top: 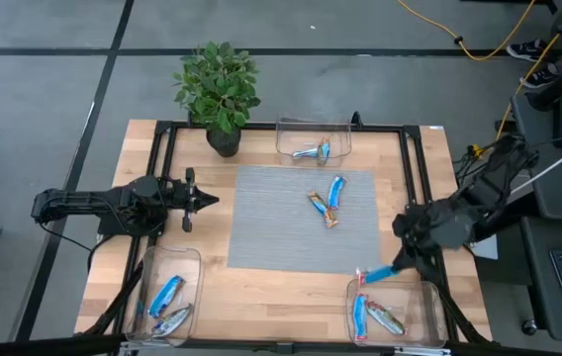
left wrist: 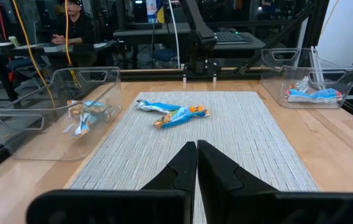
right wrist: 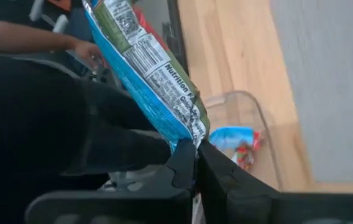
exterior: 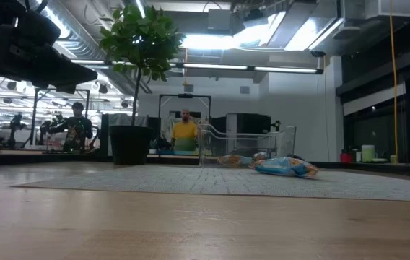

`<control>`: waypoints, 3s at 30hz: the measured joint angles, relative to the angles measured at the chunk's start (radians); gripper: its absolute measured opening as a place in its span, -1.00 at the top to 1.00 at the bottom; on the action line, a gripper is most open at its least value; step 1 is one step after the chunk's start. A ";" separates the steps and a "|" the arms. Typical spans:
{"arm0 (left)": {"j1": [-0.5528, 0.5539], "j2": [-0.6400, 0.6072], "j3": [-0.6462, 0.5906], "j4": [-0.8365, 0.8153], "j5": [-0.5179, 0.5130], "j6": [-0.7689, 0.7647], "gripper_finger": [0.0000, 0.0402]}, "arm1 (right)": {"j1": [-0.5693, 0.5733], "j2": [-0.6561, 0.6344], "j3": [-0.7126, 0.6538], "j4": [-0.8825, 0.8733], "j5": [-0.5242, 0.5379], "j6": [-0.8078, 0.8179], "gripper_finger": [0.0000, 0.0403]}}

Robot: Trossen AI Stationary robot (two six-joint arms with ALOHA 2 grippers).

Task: Pick and place Granola Bars by type
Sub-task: Put the red granola bar into the bottom right transparent bin, then put the yellow granola bar into the top transparent bin

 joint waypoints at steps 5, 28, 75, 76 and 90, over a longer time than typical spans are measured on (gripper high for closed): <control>0.000 0.000 0.000 0.000 0.000 0.000 0.94 | 0.115 0.093 0.000 0.000 0.039 0.160 0.93; 0.000 0.000 0.000 0.000 0.000 0.000 0.95 | 0.354 0.544 0.000 0.038 0.092 0.667 0.92; 0.000 0.000 0.000 0.000 0.000 0.000 0.94 | 0.318 0.602 -0.001 -0.025 -0.064 0.665 0.43; 0.000 0.000 0.000 0.000 0.000 0.000 0.94 | 0.311 0.582 -0.001 -0.044 -0.042 0.665 0.43; 0.000 0.000 0.000 0.000 0.000 0.000 0.96 | 0.159 0.303 -0.001 -0.334 0.138 0.494 0.43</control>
